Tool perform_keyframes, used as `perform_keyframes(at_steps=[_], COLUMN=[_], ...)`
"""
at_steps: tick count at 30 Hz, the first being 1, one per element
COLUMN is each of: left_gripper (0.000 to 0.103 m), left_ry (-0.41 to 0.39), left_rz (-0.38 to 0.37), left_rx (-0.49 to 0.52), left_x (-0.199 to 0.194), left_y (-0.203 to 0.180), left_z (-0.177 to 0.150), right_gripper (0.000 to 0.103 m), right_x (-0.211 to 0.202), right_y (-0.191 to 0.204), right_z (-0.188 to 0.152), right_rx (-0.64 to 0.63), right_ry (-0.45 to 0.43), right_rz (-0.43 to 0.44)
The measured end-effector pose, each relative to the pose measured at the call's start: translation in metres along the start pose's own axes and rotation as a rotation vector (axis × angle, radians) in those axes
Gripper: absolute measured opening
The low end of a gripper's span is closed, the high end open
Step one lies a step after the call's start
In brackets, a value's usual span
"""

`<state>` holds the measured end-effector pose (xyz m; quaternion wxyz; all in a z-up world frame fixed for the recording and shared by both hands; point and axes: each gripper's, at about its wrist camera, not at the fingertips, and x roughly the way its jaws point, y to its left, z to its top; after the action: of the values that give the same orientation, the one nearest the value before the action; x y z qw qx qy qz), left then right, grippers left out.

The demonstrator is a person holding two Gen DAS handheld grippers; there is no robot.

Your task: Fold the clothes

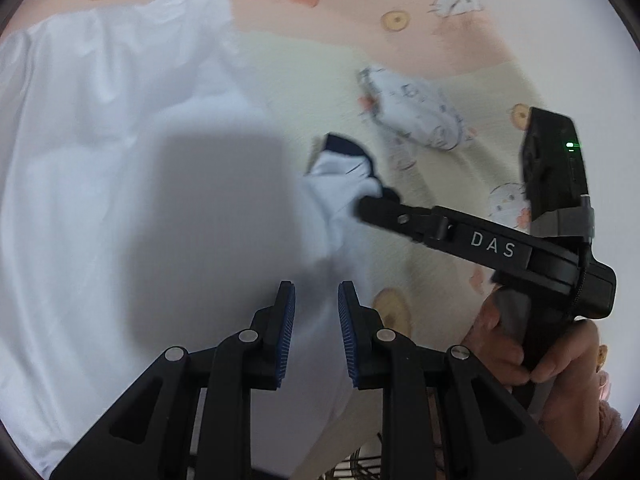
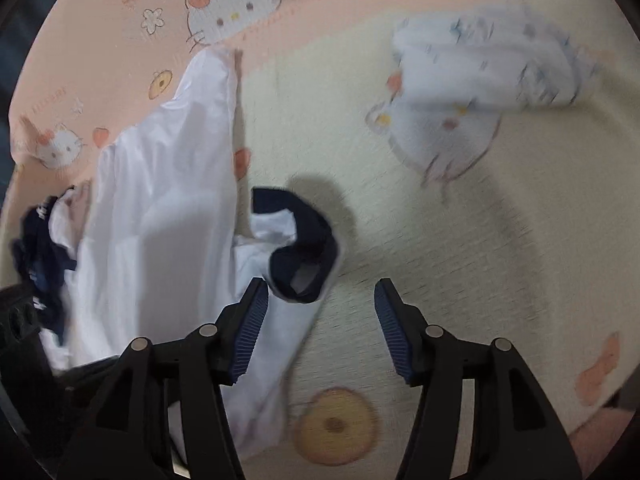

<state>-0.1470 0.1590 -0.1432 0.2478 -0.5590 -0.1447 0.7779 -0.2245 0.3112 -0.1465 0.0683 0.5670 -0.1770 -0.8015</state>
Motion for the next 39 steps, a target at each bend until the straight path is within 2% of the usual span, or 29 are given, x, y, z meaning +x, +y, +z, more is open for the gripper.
perform_keyframes(at_steps=[1, 3, 6, 9, 11, 12, 14, 18, 20, 23, 25, 28, 29, 31, 32, 33, 36, 39], left_gripper=[0.024, 0.029, 0.031, 0.031, 0.031, 0.026, 0.021, 0.02, 0.02, 0.02, 0.02, 0.021, 0.021, 0.022, 0.03, 0.039, 0.043, 0.04], left_ry=[-0.005, -0.006, -0.001, 0.007, 0.016, 0.016, -0.014, -0.131, -0.154, -0.141, -0.115, -0.087, -0.077, -0.044, -0.027, -0.009, 0.012, 0.006], left_rz=[-0.006, -0.002, 0.017, 0.036, 0.132, 0.172, 0.202, 0.289, 0.318, 0.263, 0.181, 0.117, 0.096, 0.053, 0.042, 0.03, 0.021, 0.056], left_rx=[0.008, 0.033, 0.071, 0.078, 0.083, 0.072, 0.034, 0.034, 0.02, -0.042, -0.078, -0.025, -0.007, 0.006, 0.009, 0.016, 0.059, 0.097], left_x=[0.002, 0.009, 0.024, 0.041, 0.05, 0.051, 0.043, 0.004, -0.011, -0.025, -0.027, -0.022, -0.021, -0.017, -0.013, -0.009, 0.002, 0.01], left_y=[-0.004, -0.014, -0.028, -0.037, -0.036, -0.032, -0.026, -0.02, -0.011, 0.008, 0.016, 0.01, 0.007, 0.003, 0.002, -0.001, -0.013, -0.024], left_z=[0.003, 0.01, 0.02, 0.029, 0.031, 0.032, 0.034, 0.035, 0.037, 0.036, 0.031, 0.014, 0.007, -0.006, -0.011, -0.016, -0.024, -0.023], right_gripper=[0.057, 0.057, 0.057, 0.057, 0.057, 0.057, 0.057, 0.059, 0.059, 0.061, 0.064, 0.063, 0.055, 0.053, 0.053, 0.053, 0.053, 0.053], right_x=[-0.003, -0.02, -0.037, -0.03, -0.021, -0.017, -0.008, 0.008, 0.012, 0.018, 0.023, 0.028, 0.028, 0.029, 0.029, 0.023, 0.002, 0.002], right_y=[-0.002, -0.006, -0.019, -0.029, -0.026, -0.024, -0.021, -0.011, -0.003, 0.006, 0.013, 0.027, 0.032, 0.038, 0.04, 0.04, 0.03, 0.018], right_z=[0.0, 0.001, 0.004, 0.001, 0.0, 0.0, -0.001, -0.002, -0.004, -0.007, -0.009, -0.01, -0.012, -0.008, -0.006, -0.004, -0.007, -0.009], right_rx=[0.026, 0.053, 0.076, 0.079, 0.072, 0.069, 0.062, 0.034, 0.022, 0.022, 0.022, -0.009, -0.013, 0.011, 0.021, 0.026, 0.046, 0.085], right_ry=[-0.013, -0.071, -0.108, -0.072, -0.042, -0.027, 0.003, 0.047, 0.056, 0.076, 0.087, 0.08, 0.079, 0.059, 0.045, 0.017, -0.048, -0.044], right_rz=[0.025, 0.011, -0.099, -0.178, -0.168, -0.163, -0.154, -0.132, -0.097, -0.02, 0.029, 0.083, 0.147, 0.285, 0.344, 0.366, 0.375, 0.291])
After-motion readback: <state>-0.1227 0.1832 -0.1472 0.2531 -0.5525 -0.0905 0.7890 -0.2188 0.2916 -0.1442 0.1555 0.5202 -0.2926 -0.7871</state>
